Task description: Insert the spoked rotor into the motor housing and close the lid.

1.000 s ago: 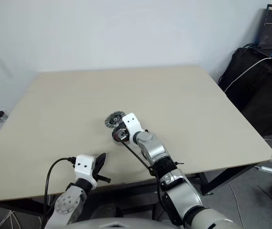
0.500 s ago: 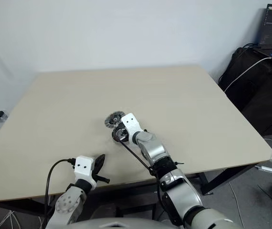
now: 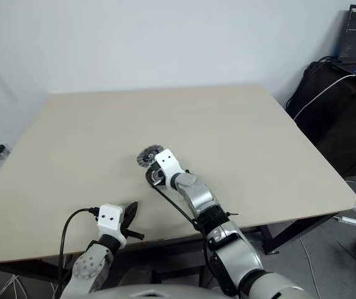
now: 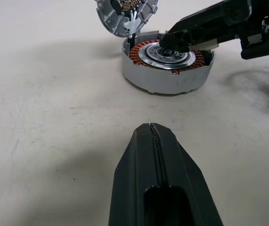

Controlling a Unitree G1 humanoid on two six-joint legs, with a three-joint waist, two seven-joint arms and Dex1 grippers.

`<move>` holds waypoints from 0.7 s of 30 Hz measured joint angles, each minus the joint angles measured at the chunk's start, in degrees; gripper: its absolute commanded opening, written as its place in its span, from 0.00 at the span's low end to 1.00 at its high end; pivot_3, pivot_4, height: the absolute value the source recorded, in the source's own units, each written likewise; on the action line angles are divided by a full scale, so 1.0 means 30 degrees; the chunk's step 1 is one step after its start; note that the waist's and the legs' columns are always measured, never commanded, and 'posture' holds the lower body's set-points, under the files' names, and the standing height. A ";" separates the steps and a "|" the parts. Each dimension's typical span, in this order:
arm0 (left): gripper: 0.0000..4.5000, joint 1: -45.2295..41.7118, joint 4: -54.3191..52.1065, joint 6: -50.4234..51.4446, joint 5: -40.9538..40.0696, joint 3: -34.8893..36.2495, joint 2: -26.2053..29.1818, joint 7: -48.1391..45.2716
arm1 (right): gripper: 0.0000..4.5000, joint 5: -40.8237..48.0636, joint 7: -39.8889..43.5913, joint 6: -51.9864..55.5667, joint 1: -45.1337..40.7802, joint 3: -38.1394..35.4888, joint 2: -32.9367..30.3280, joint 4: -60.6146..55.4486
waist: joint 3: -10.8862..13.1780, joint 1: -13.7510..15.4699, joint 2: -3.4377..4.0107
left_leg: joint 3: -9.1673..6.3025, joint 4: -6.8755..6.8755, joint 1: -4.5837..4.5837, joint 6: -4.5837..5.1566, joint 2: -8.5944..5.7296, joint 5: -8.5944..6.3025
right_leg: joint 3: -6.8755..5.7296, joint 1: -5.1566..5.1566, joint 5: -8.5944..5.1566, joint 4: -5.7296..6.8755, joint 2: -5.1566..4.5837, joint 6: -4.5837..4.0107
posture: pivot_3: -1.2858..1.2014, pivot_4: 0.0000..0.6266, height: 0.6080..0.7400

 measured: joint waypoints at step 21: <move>0.00 -0.0058 -0.0238 0.0401 -0.0001 -0.0332 0.0031 -0.0144 | 0.00 -0.0285 0.0292 -0.0355 0.0160 0.0028 -0.0211 -0.0970 | -0.0001 -0.0004 0.0001 | 0.0009 0.0000 -0.0005 0.0002 0.0002 0.0001 | 0.0008 -0.0014 0.0000 0.0008 0.0004 0.0003 | 0.52 0.00 1.00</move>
